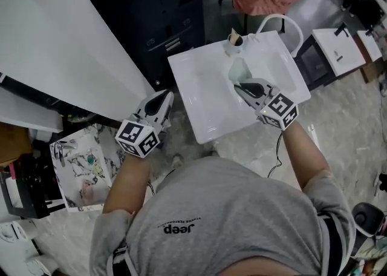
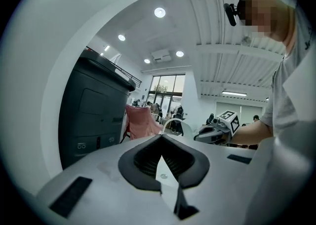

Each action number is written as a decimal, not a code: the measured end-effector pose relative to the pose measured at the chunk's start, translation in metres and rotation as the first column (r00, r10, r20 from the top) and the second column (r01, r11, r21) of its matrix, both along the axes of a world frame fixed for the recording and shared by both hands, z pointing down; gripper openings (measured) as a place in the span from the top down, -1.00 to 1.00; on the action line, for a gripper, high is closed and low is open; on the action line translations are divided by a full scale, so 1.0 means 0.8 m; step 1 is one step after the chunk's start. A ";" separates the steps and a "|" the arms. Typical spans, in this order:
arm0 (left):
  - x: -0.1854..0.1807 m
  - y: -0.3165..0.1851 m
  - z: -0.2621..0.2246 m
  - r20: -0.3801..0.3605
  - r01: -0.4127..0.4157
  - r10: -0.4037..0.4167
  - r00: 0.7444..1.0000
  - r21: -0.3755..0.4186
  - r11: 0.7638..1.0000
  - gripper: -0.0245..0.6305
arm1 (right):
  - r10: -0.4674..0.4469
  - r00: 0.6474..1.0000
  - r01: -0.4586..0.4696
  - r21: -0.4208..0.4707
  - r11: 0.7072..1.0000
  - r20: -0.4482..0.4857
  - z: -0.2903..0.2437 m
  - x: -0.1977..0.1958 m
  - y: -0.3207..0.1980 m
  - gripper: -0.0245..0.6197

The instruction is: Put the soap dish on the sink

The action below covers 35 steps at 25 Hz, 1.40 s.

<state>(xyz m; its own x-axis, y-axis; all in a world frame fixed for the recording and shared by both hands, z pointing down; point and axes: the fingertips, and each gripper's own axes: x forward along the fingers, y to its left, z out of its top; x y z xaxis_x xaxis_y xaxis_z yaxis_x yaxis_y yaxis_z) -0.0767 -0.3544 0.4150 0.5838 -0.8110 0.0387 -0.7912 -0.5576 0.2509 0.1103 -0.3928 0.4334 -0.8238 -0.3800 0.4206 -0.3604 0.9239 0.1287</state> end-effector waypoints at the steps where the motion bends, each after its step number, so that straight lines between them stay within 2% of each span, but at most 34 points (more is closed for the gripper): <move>1: -0.003 -0.005 0.003 -0.002 -0.009 0.009 1.000 0.000 1.000 0.88 | -0.005 1.000 0.005 0.013 1.000 -0.027 0.002 -0.004 -0.009 0.73; 5: -0.015 -0.026 0.014 0.006 -0.045 0.045 0.999 0.004 0.999 0.88 | -0.049 0.984 0.062 0.070 0.996 -0.173 0.011 -0.030 -0.052 0.73; 9: -0.029 -0.046 0.023 0.005 -0.054 0.054 0.999 0.010 0.998 0.88 | -0.136 0.933 0.176 0.093 0.980 -0.334 0.031 -0.066 -0.094 0.73; 13: -0.040 -0.057 0.042 0.006 -0.055 0.055 0.998 -0.001 0.998 0.88 | -0.225 0.844 0.299 0.079 0.951 -0.487 0.071 -0.098 -0.131 0.73; 19: -0.051 -0.068 0.082 -0.008 -0.058 0.058 0.998 -0.045 0.997 0.88 | -0.309 0.679 0.423 0.011 0.906 -0.666 0.155 -0.132 -0.181 0.73; 22: -0.055 -0.075 0.101 -0.006 -0.052 0.052 0.999 -0.057 0.997 0.88 | -0.332 0.609 0.454 -0.027 0.891 -0.721 0.203 -0.140 -0.200 0.73; 25: -0.055 -0.086 0.116 0.000 -0.049 0.049 0.999 -0.065 0.997 0.88 | -0.355 0.555 0.470 -0.069 0.880 -0.753 0.243 -0.144 -0.215 0.73; 35: -0.053 -0.120 0.173 -0.003 -0.040 0.040 0.999 -0.112 0.993 0.88 | -0.421 0.461 0.487 -0.174 0.856 -0.781 0.338 -0.143 -0.241 0.73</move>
<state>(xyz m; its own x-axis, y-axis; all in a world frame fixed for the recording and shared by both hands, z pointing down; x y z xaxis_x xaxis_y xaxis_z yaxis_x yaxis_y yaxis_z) -0.1188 -0.4501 0.5530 0.6156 -0.7776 0.1276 -0.7688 -0.5570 0.3142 -0.0040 -0.5855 0.7038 -0.2527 -0.1042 0.9619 0.3790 0.9041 0.1975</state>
